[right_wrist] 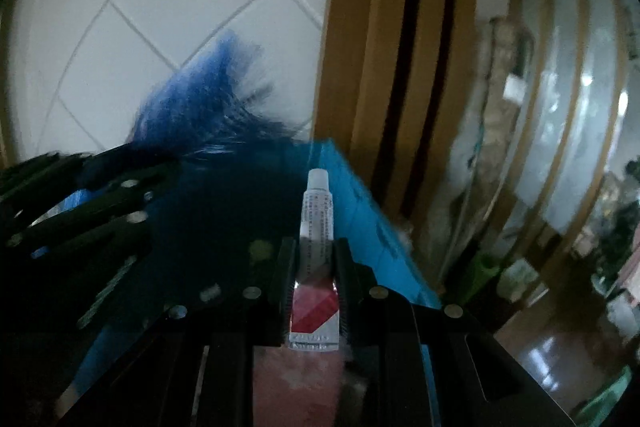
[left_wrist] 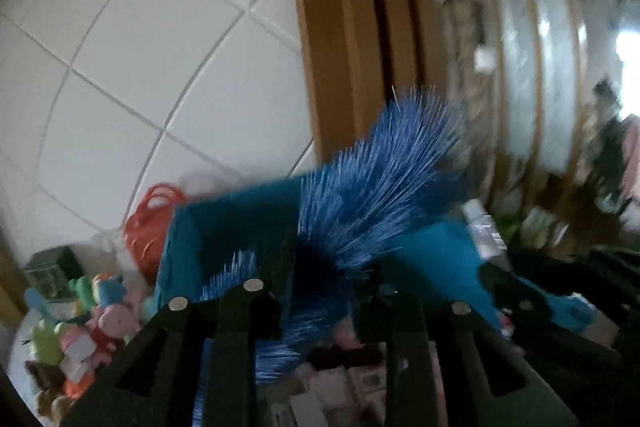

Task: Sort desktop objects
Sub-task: 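Carry the blue brush and ointment tube into the blue crate and release both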

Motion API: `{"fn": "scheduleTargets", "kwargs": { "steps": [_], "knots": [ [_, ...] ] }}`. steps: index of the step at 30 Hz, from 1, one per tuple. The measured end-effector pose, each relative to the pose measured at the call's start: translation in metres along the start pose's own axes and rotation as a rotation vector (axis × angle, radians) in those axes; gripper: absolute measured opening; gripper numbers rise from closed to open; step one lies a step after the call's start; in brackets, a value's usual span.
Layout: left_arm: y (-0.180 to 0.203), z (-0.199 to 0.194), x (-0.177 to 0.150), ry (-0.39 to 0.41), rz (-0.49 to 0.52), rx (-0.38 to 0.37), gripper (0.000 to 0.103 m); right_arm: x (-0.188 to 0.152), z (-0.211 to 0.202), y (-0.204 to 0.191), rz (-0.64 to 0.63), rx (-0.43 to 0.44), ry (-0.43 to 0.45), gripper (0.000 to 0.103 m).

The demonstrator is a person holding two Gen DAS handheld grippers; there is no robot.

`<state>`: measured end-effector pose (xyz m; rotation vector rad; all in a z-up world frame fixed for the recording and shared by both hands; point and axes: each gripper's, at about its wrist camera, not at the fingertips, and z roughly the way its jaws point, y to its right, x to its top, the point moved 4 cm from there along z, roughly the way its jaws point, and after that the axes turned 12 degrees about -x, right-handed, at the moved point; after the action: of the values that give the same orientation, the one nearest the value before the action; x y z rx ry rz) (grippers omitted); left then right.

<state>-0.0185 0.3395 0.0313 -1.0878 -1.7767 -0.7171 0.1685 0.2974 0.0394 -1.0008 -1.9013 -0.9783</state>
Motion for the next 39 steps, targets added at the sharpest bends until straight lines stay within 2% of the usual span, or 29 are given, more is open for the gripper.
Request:
{"fn": "scheduleTargets", "kwargs": {
  "steps": [1,4,6,8,9,14,16,18,21,24,25,26,28,32,35,39],
  "knots": [
    [0.004,0.014,-0.004,-0.044,0.019,0.042,0.023,-0.005,0.007,0.003,-0.008,0.014,-0.017,0.019],
    [0.010,0.036,-0.013,-0.127,0.022,0.082,0.036,-0.023,0.023,0.003,-0.022,0.059,-0.055,0.019],
    [0.007,0.042,-0.018,-0.158,-0.007,0.088,0.058,-0.030,0.033,0.004,-0.030,0.074,-0.067,0.019],
    [0.005,0.037,-0.022,-0.159,-0.043,0.077,0.074,-0.037,0.040,0.001,-0.043,0.088,-0.074,0.019],
    [0.004,0.033,-0.023,-0.151,-0.057,0.075,0.078,-0.038,0.045,0.002,-0.052,0.092,-0.077,0.019],
    [0.004,0.026,-0.027,-0.121,-0.077,0.053,0.083,-0.037,0.048,-0.005,-0.072,0.105,-0.077,0.019],
    [0.007,0.031,-0.029,-0.134,-0.080,0.032,0.086,-0.037,0.054,-0.004,-0.081,0.099,-0.076,0.019],
    [0.010,0.042,-0.031,-0.170,-0.095,0.013,0.093,-0.036,0.057,-0.002,-0.091,0.090,-0.080,0.020],
    [0.010,0.054,-0.036,-0.237,-0.114,-0.008,0.095,-0.039,0.064,0.004,-0.112,0.061,-0.105,0.031],
    [0.008,0.061,-0.042,-0.282,-0.145,-0.029,0.095,-0.044,0.070,0.010,-0.108,0.054,-0.136,0.050],
    [0.008,0.062,-0.042,-0.283,-0.149,-0.033,0.095,-0.044,0.071,0.012,-0.106,0.056,-0.130,0.069],
    [0.009,0.061,-0.043,-0.281,-0.150,-0.035,0.096,-0.045,0.070,0.013,-0.102,0.069,-0.131,0.078],
    [0.010,0.059,-0.042,-0.270,-0.160,-0.052,0.097,-0.044,0.065,0.014,-0.107,0.078,-0.117,0.080],
    [0.016,0.059,-0.043,-0.276,-0.187,-0.113,0.101,-0.044,0.053,0.014,-0.123,0.075,-0.094,0.100],
    [0.015,0.061,-0.050,-0.311,-0.258,-0.190,0.101,-0.047,0.048,0.016,-0.131,0.066,-0.095,0.103],
    [0.016,0.060,-0.064,-0.359,-0.312,-0.225,0.101,-0.054,0.047,0.015,-0.150,0.079,-0.122,0.103]
  ]
}}
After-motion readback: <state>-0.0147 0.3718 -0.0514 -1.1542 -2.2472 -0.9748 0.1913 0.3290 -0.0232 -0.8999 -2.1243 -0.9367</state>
